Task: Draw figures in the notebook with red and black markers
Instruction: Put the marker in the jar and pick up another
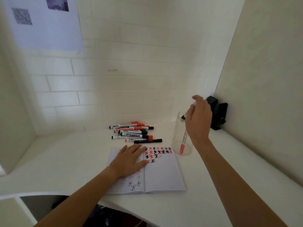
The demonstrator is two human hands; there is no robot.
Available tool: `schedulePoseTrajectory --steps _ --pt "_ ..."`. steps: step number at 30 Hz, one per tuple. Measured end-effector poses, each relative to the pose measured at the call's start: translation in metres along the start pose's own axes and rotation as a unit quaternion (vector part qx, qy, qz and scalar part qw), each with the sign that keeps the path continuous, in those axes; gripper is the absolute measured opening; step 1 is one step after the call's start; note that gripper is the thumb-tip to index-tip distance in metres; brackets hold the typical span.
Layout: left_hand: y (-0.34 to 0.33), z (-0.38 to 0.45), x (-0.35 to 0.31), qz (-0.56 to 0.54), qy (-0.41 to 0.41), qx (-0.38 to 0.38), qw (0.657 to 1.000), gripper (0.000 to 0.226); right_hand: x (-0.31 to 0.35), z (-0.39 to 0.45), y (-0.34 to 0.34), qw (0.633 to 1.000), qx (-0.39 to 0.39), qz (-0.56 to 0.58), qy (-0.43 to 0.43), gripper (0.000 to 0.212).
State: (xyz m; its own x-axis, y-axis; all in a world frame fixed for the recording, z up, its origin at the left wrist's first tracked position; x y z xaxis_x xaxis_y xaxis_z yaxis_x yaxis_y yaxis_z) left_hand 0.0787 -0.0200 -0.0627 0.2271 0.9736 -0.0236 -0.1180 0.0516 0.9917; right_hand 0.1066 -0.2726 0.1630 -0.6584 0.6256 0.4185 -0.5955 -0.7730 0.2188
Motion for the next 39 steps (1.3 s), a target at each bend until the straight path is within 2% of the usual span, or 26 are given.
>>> schedulePoseTrajectory --steps 3,6,10,12,15,17,19,20,23,26,29,34,36,39 --pt "0.0 0.0 0.0 0.004 -0.001 -0.001 1.0 0.091 -0.024 -0.012 -0.038 0.978 0.173 -0.102 -0.053 0.02" --pt "0.001 0.0 -0.001 -0.005 0.0 -0.006 1.0 0.092 -0.042 -0.03 -0.06 0.935 0.282 -0.204 -0.069 0.035" --pt "0.002 0.0 0.001 -0.006 0.002 -0.008 1.0 0.09 -0.044 -0.03 -0.064 0.913 0.324 -0.23 -0.091 0.024" --pt "0.001 0.0 0.001 -0.007 0.0 -0.012 1.0 0.089 -0.037 -0.028 -0.063 0.923 0.3 -0.224 -0.084 0.021" --pt "0.001 0.001 0.001 -0.008 0.0 -0.018 1.0 0.082 -0.006 -0.028 -0.059 0.969 0.179 -0.17 0.024 0.015" --pt "0.001 0.001 0.001 -0.004 0.004 -0.015 1.0 0.073 0.02 -0.038 -0.063 0.98 0.143 -0.089 0.11 0.015" --pt "0.001 0.002 0.001 0.0 0.007 -0.011 1.0 0.069 0.037 -0.055 -0.084 0.969 0.197 -0.032 0.149 0.015" --pt "0.001 0.002 0.001 0.001 0.008 -0.013 1.0 0.069 0.037 -0.065 -0.1 0.959 0.248 -0.019 0.133 0.015" --pt "0.003 0.001 0.001 -0.003 0.01 -0.025 1.0 0.069 0.006 -0.101 -0.15 0.922 0.383 -0.043 0.023 0.017" --pt "0.0 0.001 0.003 -0.005 0.012 -0.029 0.999 0.07 -0.029 -0.132 -0.178 0.899 0.428 -0.069 -0.057 0.021" --pt "-0.003 0.003 0.004 -0.004 0.015 -0.025 1.0 0.071 -0.048 -0.148 -0.191 0.896 0.431 -0.078 -0.073 0.026" --pt "-0.002 0.003 0.005 -0.017 0.012 -0.03 0.999 0.073 -0.047 -0.15 -0.187 0.908 0.409 -0.09 -0.014 0.027" --pt "-0.001 0.002 0.004 -0.014 0.013 -0.029 0.999 0.077 -0.038 -0.138 -0.17 0.935 0.352 -0.049 -0.005 0.024" --pt "0.002 0.001 0.003 -0.015 0.017 -0.028 0.999 0.081 -0.017 -0.122 -0.127 0.969 0.23 0.087 -0.025 0.019"
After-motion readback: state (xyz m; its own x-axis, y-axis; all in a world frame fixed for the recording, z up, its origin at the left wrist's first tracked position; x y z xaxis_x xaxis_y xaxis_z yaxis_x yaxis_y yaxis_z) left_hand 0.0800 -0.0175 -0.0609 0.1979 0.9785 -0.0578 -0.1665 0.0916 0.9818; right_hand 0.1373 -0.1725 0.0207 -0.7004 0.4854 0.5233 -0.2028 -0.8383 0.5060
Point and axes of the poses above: each hand's wrist, its own z-axis towards the middle knuckle, its own y-axis out of the back of the hand, x = y × z, the point moved 9 cm from there along z, towards the middle knuckle, and after that the axes turned 13 degrees about z, right-handed, at the moved point
